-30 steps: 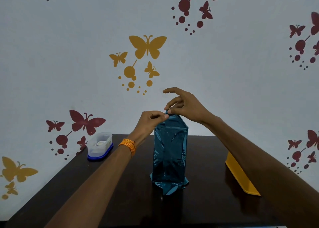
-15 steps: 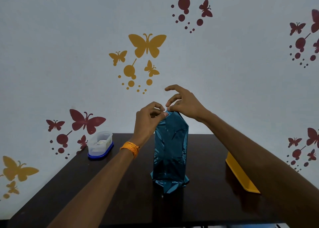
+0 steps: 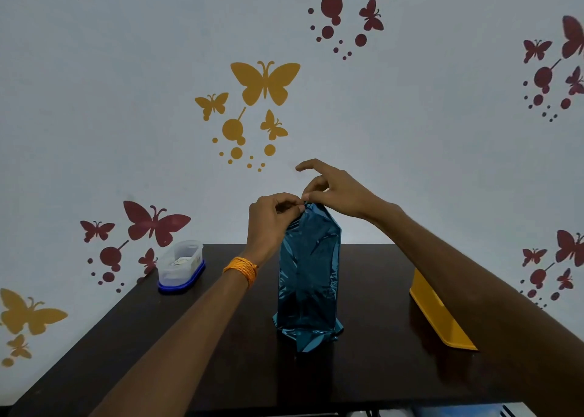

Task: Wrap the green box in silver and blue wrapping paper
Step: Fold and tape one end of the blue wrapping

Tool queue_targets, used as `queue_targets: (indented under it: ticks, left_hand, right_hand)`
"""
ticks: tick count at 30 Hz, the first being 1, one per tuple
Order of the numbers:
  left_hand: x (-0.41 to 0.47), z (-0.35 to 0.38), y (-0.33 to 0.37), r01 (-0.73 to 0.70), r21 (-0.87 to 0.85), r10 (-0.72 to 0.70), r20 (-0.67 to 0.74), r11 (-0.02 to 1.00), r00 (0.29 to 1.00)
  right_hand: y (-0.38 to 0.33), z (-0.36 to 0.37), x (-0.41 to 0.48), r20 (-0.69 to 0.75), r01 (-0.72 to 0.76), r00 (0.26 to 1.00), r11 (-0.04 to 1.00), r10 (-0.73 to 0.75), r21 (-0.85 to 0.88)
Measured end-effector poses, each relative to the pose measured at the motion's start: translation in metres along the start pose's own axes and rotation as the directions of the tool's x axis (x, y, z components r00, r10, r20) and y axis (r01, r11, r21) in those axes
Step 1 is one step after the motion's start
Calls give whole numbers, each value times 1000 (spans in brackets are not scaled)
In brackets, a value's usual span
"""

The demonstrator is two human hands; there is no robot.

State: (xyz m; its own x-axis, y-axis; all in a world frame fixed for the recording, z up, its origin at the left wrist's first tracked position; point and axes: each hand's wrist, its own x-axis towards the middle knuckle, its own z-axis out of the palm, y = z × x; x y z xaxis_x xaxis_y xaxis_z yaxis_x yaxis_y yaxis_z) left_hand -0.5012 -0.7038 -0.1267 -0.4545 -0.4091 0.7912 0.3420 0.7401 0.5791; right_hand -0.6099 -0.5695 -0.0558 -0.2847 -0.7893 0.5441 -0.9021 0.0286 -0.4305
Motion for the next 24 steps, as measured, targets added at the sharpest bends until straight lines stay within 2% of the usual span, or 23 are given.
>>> queue_targets:
  ticks: [4,9,13,20,22,24]
  left_hand:
    - [0,1,-2,28,-45,-28,-2,999,1000]
    - [3,-1,-5,80,-78,-78,30,994,996]
    - [9,-2,-1,142,-78,-135,86,987,987]
    - [21,-4,3,85,59,-93,157,995,983]
    - [28,-5,3,150,49,-156,184,988,970]
    - [34,-5,3,273,4,-267,227,962,937]
  right_hand:
    - [8,-4,-2,51,14,999,1000,-14,-3]
    - [11,-6,-3,5,1,1000,995,-1,98]
    - [12,-2,0,-22,-12,1000,996,14,94]
    - [13,-2,2,-31,-31,999,994,34,107]
    - [16,-1,1,-54,-54,997,987,62,152]
    - [22,1,-3,-104,-112,984,962,141,248]
